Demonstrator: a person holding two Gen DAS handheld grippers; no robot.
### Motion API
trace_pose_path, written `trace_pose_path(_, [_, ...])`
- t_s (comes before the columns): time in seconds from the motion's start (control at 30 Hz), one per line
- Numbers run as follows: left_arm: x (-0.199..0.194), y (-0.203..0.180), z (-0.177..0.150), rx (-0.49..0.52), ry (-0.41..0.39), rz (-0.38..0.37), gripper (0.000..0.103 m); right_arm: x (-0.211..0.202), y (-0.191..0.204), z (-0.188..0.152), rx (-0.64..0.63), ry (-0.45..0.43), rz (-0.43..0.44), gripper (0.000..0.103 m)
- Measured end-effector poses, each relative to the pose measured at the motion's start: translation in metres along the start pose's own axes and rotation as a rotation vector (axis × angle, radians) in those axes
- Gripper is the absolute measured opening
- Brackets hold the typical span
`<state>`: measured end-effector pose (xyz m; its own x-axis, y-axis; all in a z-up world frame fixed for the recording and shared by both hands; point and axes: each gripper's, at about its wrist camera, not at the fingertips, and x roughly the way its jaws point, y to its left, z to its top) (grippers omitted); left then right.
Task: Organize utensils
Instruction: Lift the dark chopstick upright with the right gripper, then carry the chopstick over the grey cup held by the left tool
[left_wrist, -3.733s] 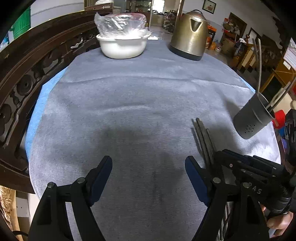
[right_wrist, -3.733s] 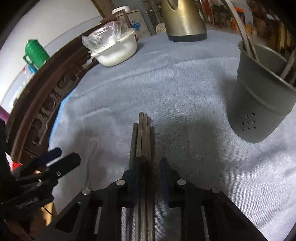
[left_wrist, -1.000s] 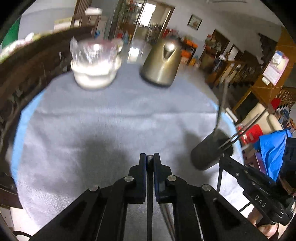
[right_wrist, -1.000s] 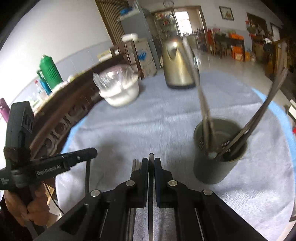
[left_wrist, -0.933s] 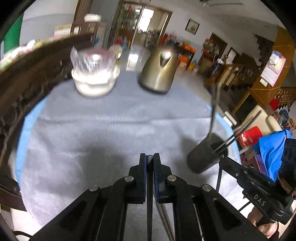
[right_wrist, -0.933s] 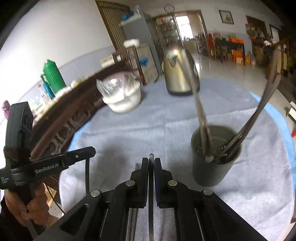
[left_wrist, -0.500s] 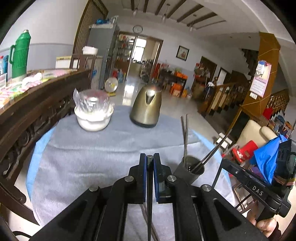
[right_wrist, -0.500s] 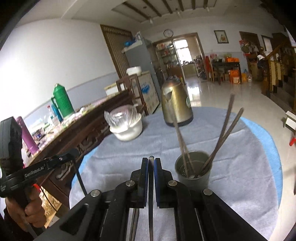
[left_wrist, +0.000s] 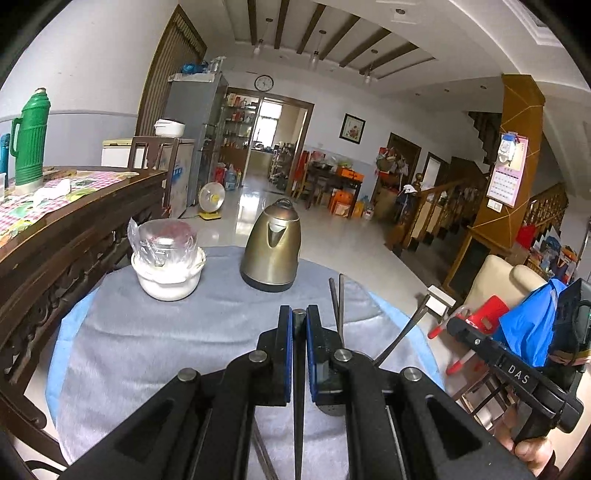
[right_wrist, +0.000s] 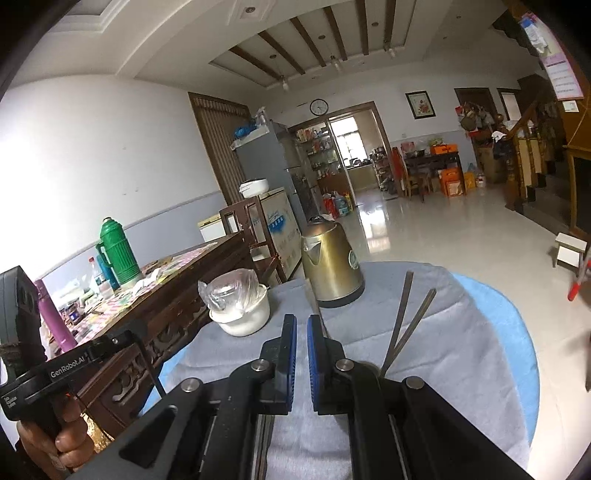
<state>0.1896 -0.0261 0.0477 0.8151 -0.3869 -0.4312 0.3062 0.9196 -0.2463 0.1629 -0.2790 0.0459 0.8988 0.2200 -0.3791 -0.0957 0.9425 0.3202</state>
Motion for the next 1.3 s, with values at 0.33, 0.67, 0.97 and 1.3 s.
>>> trace_pose_path(0.33, [0.007,0.009,-0.023,-0.032,0.056,0.009,0.007,0.046,-0.088,-0.056,0.194,0.322,-0.146,0.027])
trace_pose_path(0.67, [-0.007,0.022,-0.034,-0.037,0.031,0.060,0.007,0.115,-0.115,-0.121,0.222,0.527,-0.222,0.028])
trace_pose_path(0.97, [-0.009,0.043,-0.041,-0.073,0.045,0.078,0.007,0.142,-0.114,-0.128,0.211,0.517,-0.273,0.028])
trace_pose_path(1.3, [-0.008,0.051,-0.044,-0.089,0.059,0.094,0.007,0.150,-0.119,-0.135,0.185,0.492,-0.265,0.009])
